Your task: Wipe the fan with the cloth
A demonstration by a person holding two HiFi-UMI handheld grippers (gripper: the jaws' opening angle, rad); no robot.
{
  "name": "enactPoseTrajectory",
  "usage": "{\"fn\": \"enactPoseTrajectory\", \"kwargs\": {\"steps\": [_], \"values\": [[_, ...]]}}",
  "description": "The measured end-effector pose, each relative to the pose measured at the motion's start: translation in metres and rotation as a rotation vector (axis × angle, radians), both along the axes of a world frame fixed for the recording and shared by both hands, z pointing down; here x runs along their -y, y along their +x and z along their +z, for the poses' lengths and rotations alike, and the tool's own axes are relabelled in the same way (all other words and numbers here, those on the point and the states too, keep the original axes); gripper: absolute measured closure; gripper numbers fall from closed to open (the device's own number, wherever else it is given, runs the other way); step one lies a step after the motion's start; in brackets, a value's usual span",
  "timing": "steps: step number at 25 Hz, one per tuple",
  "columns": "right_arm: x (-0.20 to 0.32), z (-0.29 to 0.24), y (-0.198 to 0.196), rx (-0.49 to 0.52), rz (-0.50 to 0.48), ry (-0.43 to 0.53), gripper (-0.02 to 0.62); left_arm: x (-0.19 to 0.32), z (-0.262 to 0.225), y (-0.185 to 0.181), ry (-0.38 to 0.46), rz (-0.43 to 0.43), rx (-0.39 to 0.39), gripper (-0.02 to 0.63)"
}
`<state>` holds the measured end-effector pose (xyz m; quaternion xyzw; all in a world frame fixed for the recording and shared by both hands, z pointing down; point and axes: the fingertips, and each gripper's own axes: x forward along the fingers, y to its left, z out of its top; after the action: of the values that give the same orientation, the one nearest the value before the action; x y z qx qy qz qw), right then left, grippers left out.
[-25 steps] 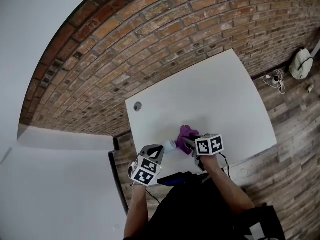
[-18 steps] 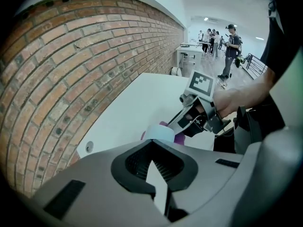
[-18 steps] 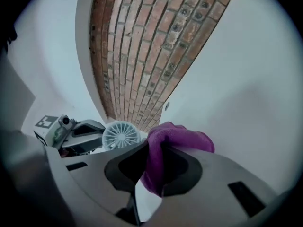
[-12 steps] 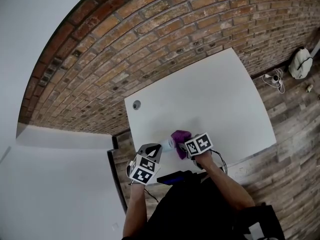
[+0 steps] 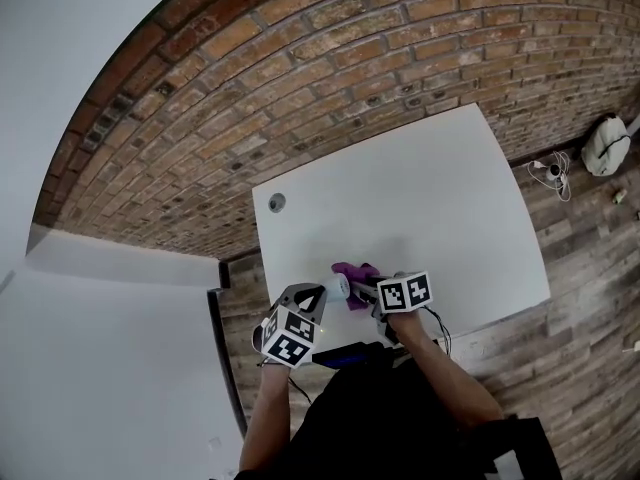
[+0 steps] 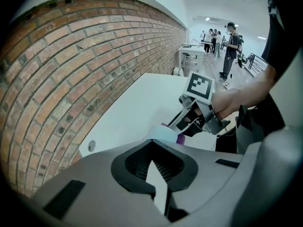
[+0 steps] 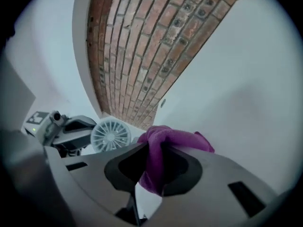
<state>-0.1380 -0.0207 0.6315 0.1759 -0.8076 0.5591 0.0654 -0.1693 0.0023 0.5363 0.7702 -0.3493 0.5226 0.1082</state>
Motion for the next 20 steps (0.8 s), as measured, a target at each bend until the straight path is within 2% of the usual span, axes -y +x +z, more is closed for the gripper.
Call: {"fn": "enactPoseTrajectory", "kwargs": {"steps": [2,4,6,7,9,10,12,16,18,20], "values": [[-0.002,0.022,-0.001,-0.174,-0.065,0.066,0.532,0.001,0.000,0.000,0.004,0.000,0.003,0.606],[-0.007,0.044,0.000,-0.347,-0.177,0.139,0.532,0.001,0.000,-0.001,0.008,-0.001,0.005,0.605],[-0.010,0.053,0.004,-0.467,-0.275,0.208,0.532,0.000,0.000,0.000,0.009,-0.004,-0.001,0.605],[-0.006,0.053,0.010,-0.519,-0.297,0.243,0.532,0.000,0.000,0.000,0.010,-0.006,-0.006,0.606],[0.011,0.046,0.022,-0.591,-0.269,0.302,0.532,0.001,0.000,0.001,0.011,-0.008,-0.012,0.606],[0.022,0.040,0.025,-0.590,-0.232,0.315,0.532,0.001,0.000,0.001,0.012,-0.007,-0.012,0.604],[0.040,0.027,0.023,-0.509,-0.164,0.296,0.532,0.001,0.000,0.000,0.015,-0.007,-0.010,0.605],[0.040,0.025,-0.004,-0.276,-0.128,0.117,0.532,0.001,-0.001,0.000,0.021,-0.015,-0.018,0.605],[0.027,0.038,-0.008,-0.248,-0.129,0.041,0.532,0.001,0.000,0.001,0.022,-0.016,-0.022,0.606],[0.013,0.050,-0.004,-0.279,-0.131,0.021,0.532,0.002,-0.001,0.001,0.023,-0.014,-0.024,0.605]]}}
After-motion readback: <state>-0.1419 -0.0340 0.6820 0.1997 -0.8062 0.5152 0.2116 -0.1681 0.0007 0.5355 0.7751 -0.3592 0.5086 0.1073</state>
